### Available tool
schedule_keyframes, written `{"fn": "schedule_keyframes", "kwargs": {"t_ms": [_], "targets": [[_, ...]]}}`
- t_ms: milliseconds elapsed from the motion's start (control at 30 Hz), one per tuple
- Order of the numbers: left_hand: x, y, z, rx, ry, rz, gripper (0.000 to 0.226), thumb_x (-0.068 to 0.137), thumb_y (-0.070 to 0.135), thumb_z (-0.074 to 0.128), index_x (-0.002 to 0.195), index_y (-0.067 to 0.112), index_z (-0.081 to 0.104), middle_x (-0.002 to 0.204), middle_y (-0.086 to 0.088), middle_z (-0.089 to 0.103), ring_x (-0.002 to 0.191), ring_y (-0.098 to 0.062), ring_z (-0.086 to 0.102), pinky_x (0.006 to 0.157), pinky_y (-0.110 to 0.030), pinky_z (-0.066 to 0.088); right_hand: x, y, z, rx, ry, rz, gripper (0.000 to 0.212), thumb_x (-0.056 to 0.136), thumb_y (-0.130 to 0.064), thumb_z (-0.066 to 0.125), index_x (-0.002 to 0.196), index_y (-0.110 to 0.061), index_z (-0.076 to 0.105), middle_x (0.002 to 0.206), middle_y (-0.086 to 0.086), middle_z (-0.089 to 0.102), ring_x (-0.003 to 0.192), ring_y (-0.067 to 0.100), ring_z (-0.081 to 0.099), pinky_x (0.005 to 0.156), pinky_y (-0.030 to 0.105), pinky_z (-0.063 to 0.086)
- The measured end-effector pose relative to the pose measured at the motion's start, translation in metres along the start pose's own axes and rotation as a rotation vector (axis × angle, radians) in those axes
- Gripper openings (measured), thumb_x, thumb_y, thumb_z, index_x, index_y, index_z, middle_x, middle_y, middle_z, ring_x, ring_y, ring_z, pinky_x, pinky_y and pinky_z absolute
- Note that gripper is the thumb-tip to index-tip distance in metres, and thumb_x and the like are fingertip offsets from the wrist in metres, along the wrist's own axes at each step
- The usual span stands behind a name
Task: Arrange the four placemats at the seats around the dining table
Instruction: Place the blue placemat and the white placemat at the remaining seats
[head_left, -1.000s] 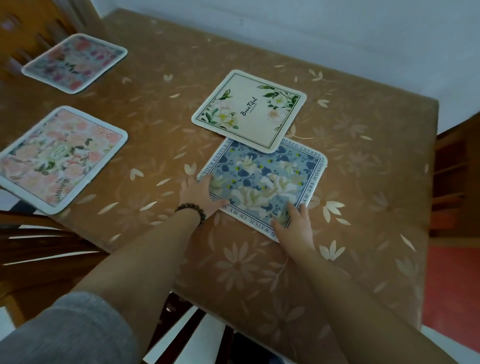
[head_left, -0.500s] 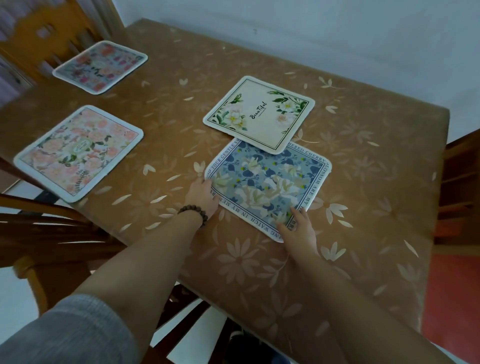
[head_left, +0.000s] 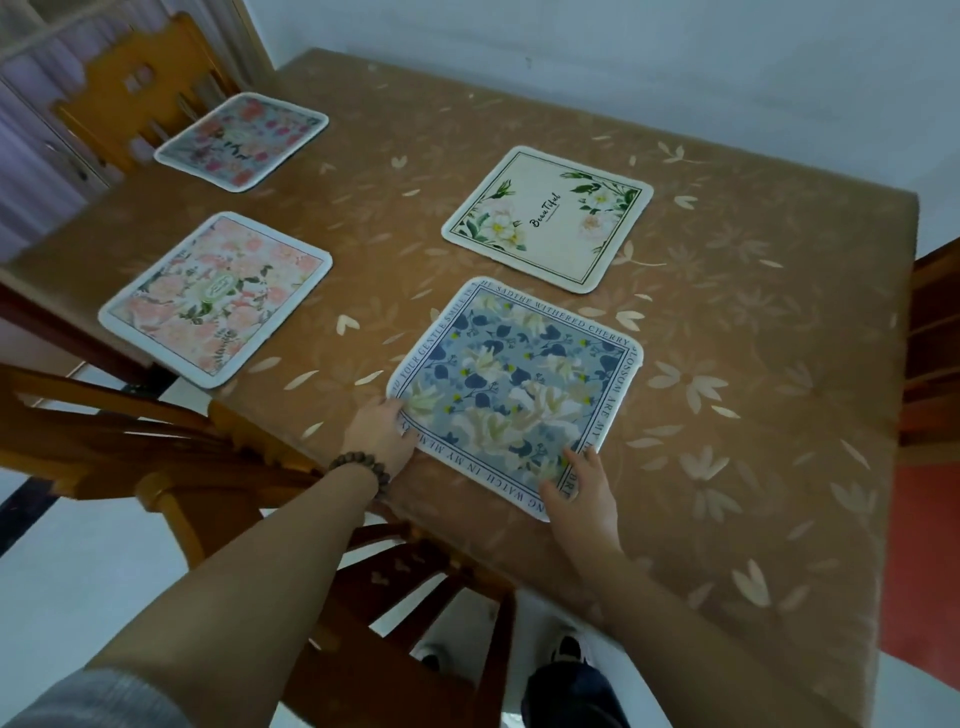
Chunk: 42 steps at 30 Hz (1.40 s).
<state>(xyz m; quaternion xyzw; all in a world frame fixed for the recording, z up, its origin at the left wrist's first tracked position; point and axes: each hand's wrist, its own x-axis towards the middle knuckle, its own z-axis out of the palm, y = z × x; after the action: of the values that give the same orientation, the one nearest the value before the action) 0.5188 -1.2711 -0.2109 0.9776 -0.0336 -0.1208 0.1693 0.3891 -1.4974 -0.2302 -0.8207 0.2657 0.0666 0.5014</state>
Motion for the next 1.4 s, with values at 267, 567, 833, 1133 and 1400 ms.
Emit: {"fn": "schedule_keyframes", "kwargs": {"t_ms": [267, 567, 833, 1133, 1400], "targets": [[0.019, -0.060, -0.005, 0.090, -0.115, 0.140, 0.106, 0.069, 0.060, 0.072, 0.148, 0.029, 0.008, 0.153, -0.012, 0.019, 0.138, -0.035, 0.021, 0.103, -0.050, 0.034, -0.026, 0.003, 0.034, -0.341, 0.170, -0.005, 0.107, 0.071, -0.067, 0.063, 0.150, -0.021, 0.007, 0.156, 0.019, -0.006, 0.144, 0.031, -0.008, 0.117, 0.046, 0.003], [0.042, -0.040, 0.005, 0.282, -0.378, 0.255, 0.133, 0.050, 0.071, 0.077, 0.144, 0.043, -0.012, 0.157, -0.014, 0.003, 0.142, -0.039, 0.007, 0.110, -0.056, 0.025, -0.022, 0.003, 0.053, -0.535, 0.171, 0.053, 0.123, 0.062, -0.072, 0.066, 0.147, -0.033, -0.015, 0.156, 0.020, -0.005, 0.143, 0.031, -0.012, 0.113, 0.042, -0.011], [0.019, -0.066, -0.003, 0.309, -0.342, 0.279, 0.127, 0.053, 0.066, 0.078, 0.148, 0.036, 0.001, 0.149, -0.019, 0.014, 0.136, -0.038, 0.012, 0.108, -0.052, 0.028, -0.046, -0.005, 0.066, -0.470, 0.104, 0.057, 0.117, 0.069, -0.058, 0.071, 0.147, -0.034, -0.012, 0.156, 0.018, -0.011, 0.143, 0.030, -0.016, 0.117, 0.043, -0.003], [-0.003, -0.087, -0.002, 0.340, -0.274, 0.350, 0.110, 0.056, 0.059, 0.080, 0.144, 0.031, 0.019, 0.139, -0.012, 0.025, 0.127, -0.032, 0.022, 0.102, -0.046, 0.035, -0.073, -0.005, 0.082, -0.546, 0.117, 0.080, 0.118, 0.068, -0.058, 0.072, 0.147, -0.033, -0.012, 0.156, 0.019, -0.011, 0.143, 0.031, -0.015, 0.117, 0.042, -0.001], [-0.001, -0.082, -0.005, 0.307, -0.256, 0.323, 0.096, 0.063, 0.050, 0.080, 0.141, 0.033, 0.028, 0.148, -0.011, 0.019, 0.133, -0.034, 0.017, 0.104, -0.053, 0.029, -0.058, -0.007, 0.079, -0.542, 0.133, 0.051, 0.117, 0.067, -0.062, 0.071, 0.150, -0.027, -0.005, 0.157, 0.019, -0.004, 0.144, 0.031, -0.011, 0.117, 0.041, -0.002]]}}
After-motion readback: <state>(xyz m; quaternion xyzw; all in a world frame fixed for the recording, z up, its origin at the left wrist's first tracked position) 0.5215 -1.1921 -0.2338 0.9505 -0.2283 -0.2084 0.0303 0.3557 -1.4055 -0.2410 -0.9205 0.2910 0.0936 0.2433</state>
